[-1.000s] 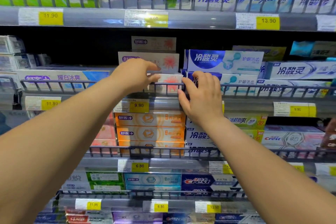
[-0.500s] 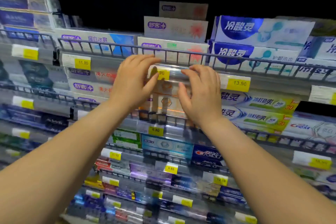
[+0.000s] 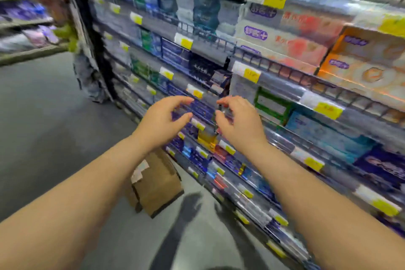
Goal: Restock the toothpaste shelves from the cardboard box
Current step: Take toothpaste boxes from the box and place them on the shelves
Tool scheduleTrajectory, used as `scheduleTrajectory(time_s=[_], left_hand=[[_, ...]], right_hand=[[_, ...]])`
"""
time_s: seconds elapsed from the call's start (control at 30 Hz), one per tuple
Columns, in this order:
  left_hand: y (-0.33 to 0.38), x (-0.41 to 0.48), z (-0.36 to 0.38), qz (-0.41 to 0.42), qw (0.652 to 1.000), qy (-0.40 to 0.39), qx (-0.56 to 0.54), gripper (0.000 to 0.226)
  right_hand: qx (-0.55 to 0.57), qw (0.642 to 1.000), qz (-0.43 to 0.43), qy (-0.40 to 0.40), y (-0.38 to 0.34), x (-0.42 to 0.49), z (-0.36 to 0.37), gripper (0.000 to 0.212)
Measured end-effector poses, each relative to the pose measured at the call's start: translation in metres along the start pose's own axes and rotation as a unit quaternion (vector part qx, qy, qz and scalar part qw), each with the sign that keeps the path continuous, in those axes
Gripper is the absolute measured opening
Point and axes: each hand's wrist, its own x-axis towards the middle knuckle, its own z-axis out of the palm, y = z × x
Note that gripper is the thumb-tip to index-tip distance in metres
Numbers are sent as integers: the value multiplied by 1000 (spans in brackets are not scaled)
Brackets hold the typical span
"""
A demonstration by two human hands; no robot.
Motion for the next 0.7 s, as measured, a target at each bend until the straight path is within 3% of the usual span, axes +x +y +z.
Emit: scheduleTrajectory(time_s=[0.37, 0.7], left_hand=[[-229, -126, -158, -131, 991, -8, 13, 31], [-371, -39, -186, -174, 985, -14, -6, 27]], right_hand=[[79, 985, 23, -151, -192, 23, 214, 25], [96, 975, 56, -194, -214, 140, 329, 25]])
